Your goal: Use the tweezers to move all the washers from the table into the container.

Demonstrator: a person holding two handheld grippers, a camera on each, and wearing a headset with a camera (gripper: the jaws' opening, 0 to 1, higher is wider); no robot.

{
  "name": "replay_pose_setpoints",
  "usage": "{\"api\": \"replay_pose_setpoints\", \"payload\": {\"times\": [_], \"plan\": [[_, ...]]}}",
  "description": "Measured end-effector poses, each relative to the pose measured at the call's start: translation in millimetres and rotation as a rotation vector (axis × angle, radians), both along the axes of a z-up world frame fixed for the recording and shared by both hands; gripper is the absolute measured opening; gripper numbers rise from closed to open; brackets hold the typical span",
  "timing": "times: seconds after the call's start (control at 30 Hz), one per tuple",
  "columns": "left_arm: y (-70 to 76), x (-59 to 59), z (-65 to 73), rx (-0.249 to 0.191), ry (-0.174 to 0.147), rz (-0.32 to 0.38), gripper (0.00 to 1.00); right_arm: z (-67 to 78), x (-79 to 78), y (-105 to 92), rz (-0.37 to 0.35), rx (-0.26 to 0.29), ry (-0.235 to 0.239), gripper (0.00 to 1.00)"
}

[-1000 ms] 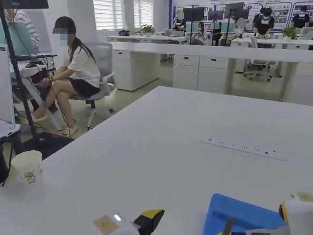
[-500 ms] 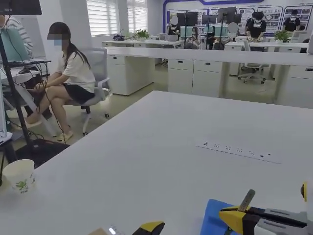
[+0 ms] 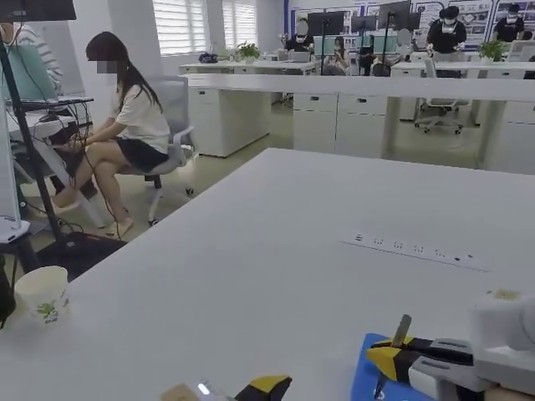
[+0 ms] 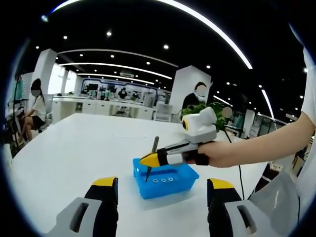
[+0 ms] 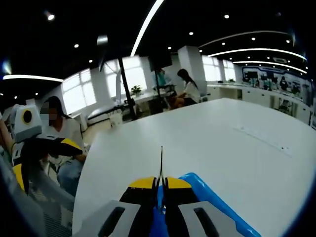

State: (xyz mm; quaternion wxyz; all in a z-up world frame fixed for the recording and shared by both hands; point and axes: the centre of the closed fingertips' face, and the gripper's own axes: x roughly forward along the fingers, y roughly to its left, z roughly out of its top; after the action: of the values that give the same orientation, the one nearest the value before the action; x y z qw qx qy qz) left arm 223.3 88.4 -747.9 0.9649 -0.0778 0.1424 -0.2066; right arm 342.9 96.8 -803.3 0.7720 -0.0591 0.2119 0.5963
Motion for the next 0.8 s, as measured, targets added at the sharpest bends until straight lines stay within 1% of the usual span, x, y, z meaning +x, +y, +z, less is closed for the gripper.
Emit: {"api": "replay_pose_setpoints", "payload": {"times": [0.07,0.13,0.2,0.23,0.27,0.33,0.4,0.43,0.5,0.53,0.57,0.6,0.63,0.67,0.73,0.8], "plan": [[-1.1,0.3,2.2,-0.013,-0.009,-0.003,0.75,-5.8,3.6,3.0,0.016,-0.017,-0.018,0.03],[-2.1,0.3,3.2,-0.021,-0.012,-0.007,0.75,-11.2,9.3,5.0,0.010,-0.029,-0.017,0.03],[-2.6,0.2,2.1,-0.017,-0.007,-0.011,0.75,-17.6,13.9,5.8,0.005,-0.057,-0.030,0.03],[-3.4,0.1,2.1,-0.018,-0.006,-0.015,0.75,-21.3,15.1,4.6,0.006,-0.082,-0.040,0.03],[-3.5,0.1,2.2,-0.018,-0.006,-0.016,0.75,-22.3,15.3,4.3,0.005,-0.088,-0.045,0.03],[-3.0,0.1,2.5,-0.019,-0.007,-0.014,0.75,-20.5,13.3,5.0,0.014,-0.081,-0.052,0.03],[-2.0,0.1,2.7,-0.030,-0.005,-0.012,0.74,-20.4,11.4,4.9,0.021,-0.083,-0.055,0.03],[-1.8,-0.2,3.0,-0.043,-0.001,-0.014,0.74,-20.6,11.3,4.7,0.021,-0.083,-0.055,0.03],[-3.5,-1.5,4.1,-0.085,0.015,-0.035,0.73,-20.9,10.5,3.3,0.018,-0.085,-0.052,0.03],[-4.7,-2.7,2.9,-0.116,0.041,-0.048,0.72,-21.8,10.6,1.3,0.020,-0.092,-0.059,0.03],[-4.4,-3.1,2.0,-0.140,0.061,-0.047,0.70,-21.7,9.1,0.4,0.023,-0.094,-0.061,0.03],[-3.7,-2.6,2.3,-0.158,0.070,-0.050,0.68,-21.9,6.5,-1.4,0.030,-0.102,-0.070,0.03],[-2.7,-1.9,3.6,-0.159,0.065,-0.050,0.65,-22.1,5.7,-2.8,0.032,-0.106,-0.076,0.03],[-2.7,-1.4,5.7,-0.162,0.060,-0.049,0.65,-22.1,5.0,-4.4,0.034,-0.108,-0.077,0.03],[-4.5,-0.4,7.7,-0.167,0.064,-0.052,0.67,-22.1,5.7,-5.7,0.036,-0.104,-0.076,0.03],[-7.9,-0.6,10.2,-0.152,0.059,-0.071,0.67,-21.5,5.8,-6.8,0.028,-0.102,-0.065,0.03]]}}
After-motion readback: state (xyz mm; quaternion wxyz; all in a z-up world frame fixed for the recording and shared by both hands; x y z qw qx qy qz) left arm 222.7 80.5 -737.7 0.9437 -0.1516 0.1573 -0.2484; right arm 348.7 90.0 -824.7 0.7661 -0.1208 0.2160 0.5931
